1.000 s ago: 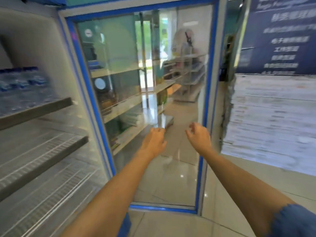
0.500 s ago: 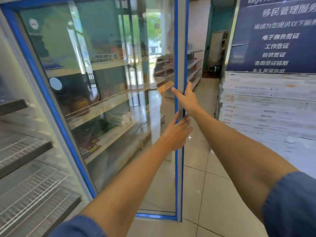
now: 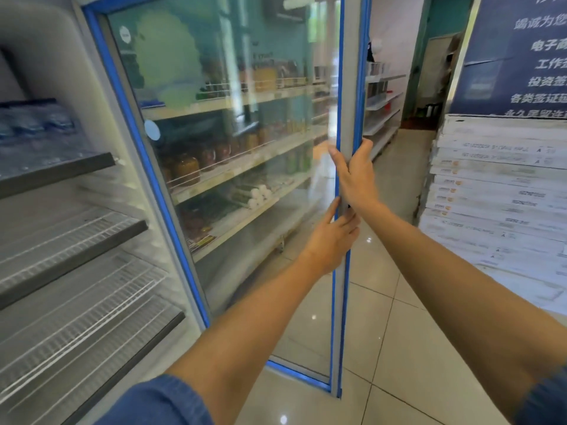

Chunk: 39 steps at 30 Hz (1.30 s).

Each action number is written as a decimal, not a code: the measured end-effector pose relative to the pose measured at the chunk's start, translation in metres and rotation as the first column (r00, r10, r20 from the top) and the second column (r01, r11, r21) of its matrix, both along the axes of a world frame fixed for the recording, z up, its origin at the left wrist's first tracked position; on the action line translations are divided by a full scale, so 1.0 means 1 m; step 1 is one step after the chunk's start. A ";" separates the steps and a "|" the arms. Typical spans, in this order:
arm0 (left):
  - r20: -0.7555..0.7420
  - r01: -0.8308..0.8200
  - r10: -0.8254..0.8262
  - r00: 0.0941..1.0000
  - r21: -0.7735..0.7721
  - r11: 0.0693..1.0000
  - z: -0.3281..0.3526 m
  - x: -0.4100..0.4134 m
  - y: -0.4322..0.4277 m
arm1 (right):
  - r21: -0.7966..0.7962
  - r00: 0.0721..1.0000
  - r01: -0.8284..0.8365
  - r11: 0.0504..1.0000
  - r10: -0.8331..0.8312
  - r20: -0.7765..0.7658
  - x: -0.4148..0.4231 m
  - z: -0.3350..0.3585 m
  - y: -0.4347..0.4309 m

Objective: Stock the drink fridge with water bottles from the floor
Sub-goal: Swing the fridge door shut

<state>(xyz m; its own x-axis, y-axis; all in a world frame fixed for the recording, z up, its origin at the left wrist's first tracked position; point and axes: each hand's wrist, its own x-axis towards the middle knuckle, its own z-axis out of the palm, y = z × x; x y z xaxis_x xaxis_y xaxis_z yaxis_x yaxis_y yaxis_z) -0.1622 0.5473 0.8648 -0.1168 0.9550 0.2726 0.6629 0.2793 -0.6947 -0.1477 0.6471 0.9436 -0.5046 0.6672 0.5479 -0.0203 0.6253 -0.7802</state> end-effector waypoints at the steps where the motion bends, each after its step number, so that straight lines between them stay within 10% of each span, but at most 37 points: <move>1: 0.031 0.031 -0.031 0.999 0.028 0.999 -0.002 0.005 -0.012 | 0.015 1.000 0.004 1.000 -0.004 0.000 0.006 -0.001 -0.011; 8: 0.203 0.130 -0.218 0.955 0.377 0.917 -0.031 0.055 -0.099 | 0.153 0.999 -0.028 0.988 0.025 0.025 0.053 -0.011 -0.094; 14: 0.384 -0.007 -0.415 0.825 0.741 0.671 -0.042 0.091 -0.182 | 0.456 0.982 -0.187 0.870 0.173 0.072 0.094 -0.023 -0.180; 20: 0.509 -0.358 -0.484 0.711 0.855 0.374 -0.050 0.114 -0.262 | 0.932 0.999 0.005 0.364 -0.038 0.010 0.107 -0.008 -0.254; 27: 0.631 -0.643 -0.457 0.627 0.750 0.154 -0.063 0.108 -0.338 | 0.975 0.997 0.062 -0.213 -0.022 -0.068 0.063 0.011 -0.346; 34: 0.669 -0.727 -0.312 0.675 0.675 -0.125 -0.056 0.063 -0.399 | 0.894 0.965 0.095 -0.438 0.262 0.026 0.003 0.025 -0.413; 39: 0.668 -0.720 -0.272 0.693 0.658 -0.219 -0.062 0.014 -0.452 | 0.886 0.902 0.173 -0.430 0.430 0.033 -0.054 0.028 -0.471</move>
